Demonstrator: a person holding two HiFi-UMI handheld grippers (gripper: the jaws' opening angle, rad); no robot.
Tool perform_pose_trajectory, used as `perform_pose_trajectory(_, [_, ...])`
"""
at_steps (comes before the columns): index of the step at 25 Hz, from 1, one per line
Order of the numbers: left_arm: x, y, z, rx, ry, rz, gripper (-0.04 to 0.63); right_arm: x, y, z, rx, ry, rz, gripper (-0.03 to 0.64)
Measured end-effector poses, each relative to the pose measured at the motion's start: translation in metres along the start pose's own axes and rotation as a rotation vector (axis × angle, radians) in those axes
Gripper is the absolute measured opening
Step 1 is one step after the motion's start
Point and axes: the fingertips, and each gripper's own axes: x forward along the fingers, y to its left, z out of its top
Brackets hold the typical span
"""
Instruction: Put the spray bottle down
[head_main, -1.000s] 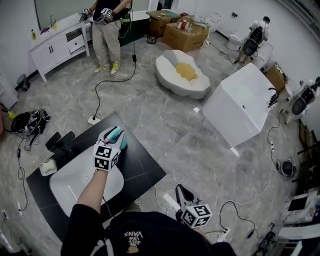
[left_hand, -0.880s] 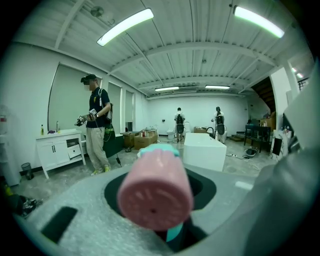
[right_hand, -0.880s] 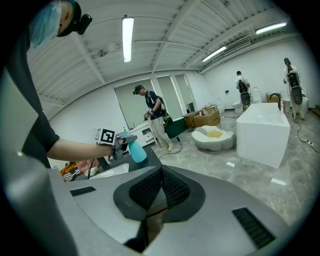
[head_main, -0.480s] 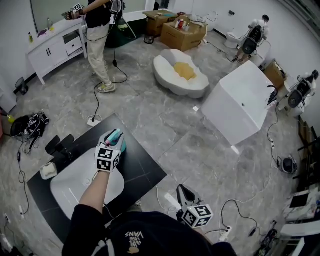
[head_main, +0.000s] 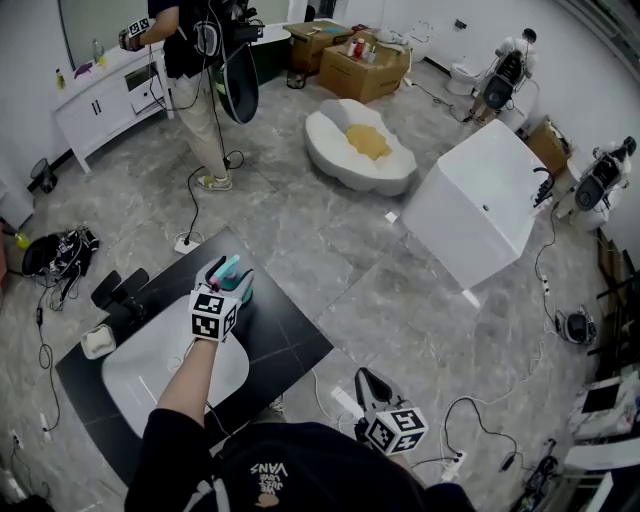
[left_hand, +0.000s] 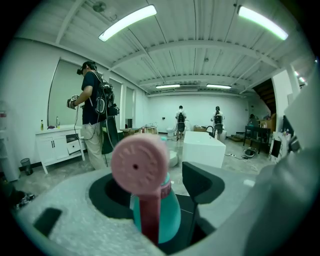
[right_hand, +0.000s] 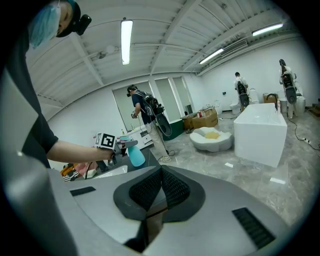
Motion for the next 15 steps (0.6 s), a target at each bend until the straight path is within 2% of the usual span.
perform_pose_trajectory(15, [-0.031, -0.004, -0.013, -0.024, 0.025, 0.042, 0.314, -0.014, 0.001, -0.005, -0.010, -0.016, 0.029, 0.002])
